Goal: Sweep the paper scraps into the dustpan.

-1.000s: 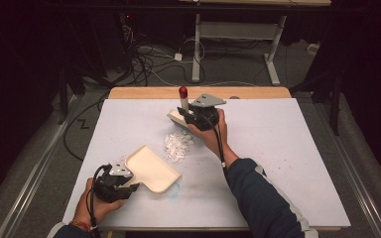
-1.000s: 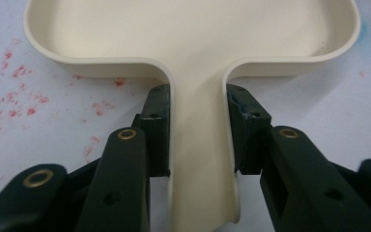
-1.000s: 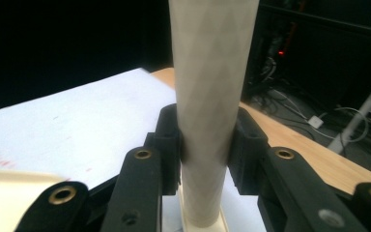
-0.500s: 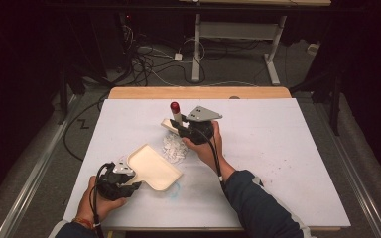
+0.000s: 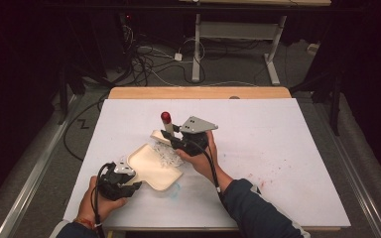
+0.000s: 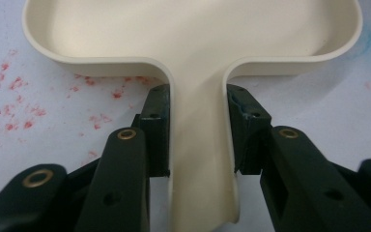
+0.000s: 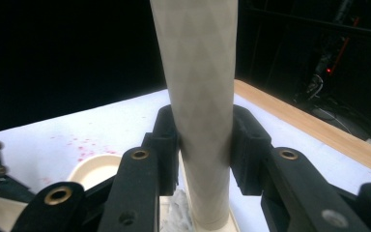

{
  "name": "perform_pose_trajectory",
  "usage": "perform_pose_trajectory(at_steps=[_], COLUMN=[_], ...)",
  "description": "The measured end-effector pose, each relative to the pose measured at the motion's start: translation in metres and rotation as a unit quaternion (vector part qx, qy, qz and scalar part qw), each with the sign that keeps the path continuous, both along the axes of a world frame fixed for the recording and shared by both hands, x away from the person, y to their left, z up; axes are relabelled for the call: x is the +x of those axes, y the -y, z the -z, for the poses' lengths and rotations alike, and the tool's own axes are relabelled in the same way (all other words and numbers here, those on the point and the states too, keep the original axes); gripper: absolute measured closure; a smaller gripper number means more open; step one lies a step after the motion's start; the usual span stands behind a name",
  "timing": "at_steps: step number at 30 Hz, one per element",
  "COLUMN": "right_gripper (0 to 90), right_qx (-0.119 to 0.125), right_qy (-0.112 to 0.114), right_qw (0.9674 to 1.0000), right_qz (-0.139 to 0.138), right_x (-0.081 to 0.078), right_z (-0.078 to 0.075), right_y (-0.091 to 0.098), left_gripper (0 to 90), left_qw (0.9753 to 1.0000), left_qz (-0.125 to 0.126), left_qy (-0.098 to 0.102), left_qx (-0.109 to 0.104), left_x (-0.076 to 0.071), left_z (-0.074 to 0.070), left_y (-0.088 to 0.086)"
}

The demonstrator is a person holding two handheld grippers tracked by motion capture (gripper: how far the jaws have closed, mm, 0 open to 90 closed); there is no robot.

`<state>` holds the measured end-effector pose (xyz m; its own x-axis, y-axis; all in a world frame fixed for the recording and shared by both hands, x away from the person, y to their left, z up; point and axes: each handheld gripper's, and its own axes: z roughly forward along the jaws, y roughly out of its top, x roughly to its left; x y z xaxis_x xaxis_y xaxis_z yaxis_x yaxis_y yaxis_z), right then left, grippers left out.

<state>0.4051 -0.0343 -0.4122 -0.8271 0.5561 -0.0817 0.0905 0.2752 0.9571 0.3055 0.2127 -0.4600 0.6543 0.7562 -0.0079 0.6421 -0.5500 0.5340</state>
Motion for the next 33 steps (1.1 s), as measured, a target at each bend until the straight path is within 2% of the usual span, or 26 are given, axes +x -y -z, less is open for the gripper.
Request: perform_pose_trajectory(at_steps=[5,6,9,13,16,21,25,28,33], right_gripper=[69.8,69.9,70.4,70.6,70.6,70.6,70.6,70.6,70.6], right_qx=[-0.004,-0.005,-0.011,-0.005,-0.008,0.010,0.025,0.026,0.028], right_qy=[0.009,0.009,0.018,0.022,0.028,0.024,0.032,0.034,0.022], right_qw=[0.9997,0.9994,0.9989,0.9982,0.9984,0.9989,0.9989,0.9989,0.9993], right_qz=[-0.023,-0.034,-0.042,-0.055,-0.047,-0.039,-0.024,-0.018,-0.008], right_x=[-0.014,-0.018,-0.023,-0.027,-0.027,-0.022,-0.019,-0.018,-0.013], right_z=[-0.002,-0.002,-0.003,-0.007,-0.010,-0.019,-0.033,-0.037,-0.037], right_y=[-0.010,-0.015,-0.020,-0.026,-0.026,-0.019,-0.010,-0.005,0.007], left_gripper=[63.5,63.5,63.5,63.5,63.5,63.5,63.5,63.5,63.4], left_qw=[1.0000,1.0000,1.0000,1.0000,1.0000,1.0000,1.0000,1.0000,1.0000], left_qz=[-0.003,-0.004,-0.005,-0.005,-0.006,-0.004,-0.003,-0.003,-0.005], left_qy=[0.002,0.002,0.000,0.001,0.001,-0.001,-0.003,-0.002,-0.003], left_qx=[0.001,0.000,-0.004,-0.005,-0.005,-0.007,-0.005,-0.003,-0.006], left_x=[-0.001,0.000,0.000,0.000,0.000,0.000,0.001,0.001,0.001], left_z=[-0.001,-0.001,-0.002,-0.002,-0.002,-0.001,0.000,0.000,0.001], left_y=[0.002,0.003,0.003,0.003,0.003,0.003,0.002,0.003,0.003])
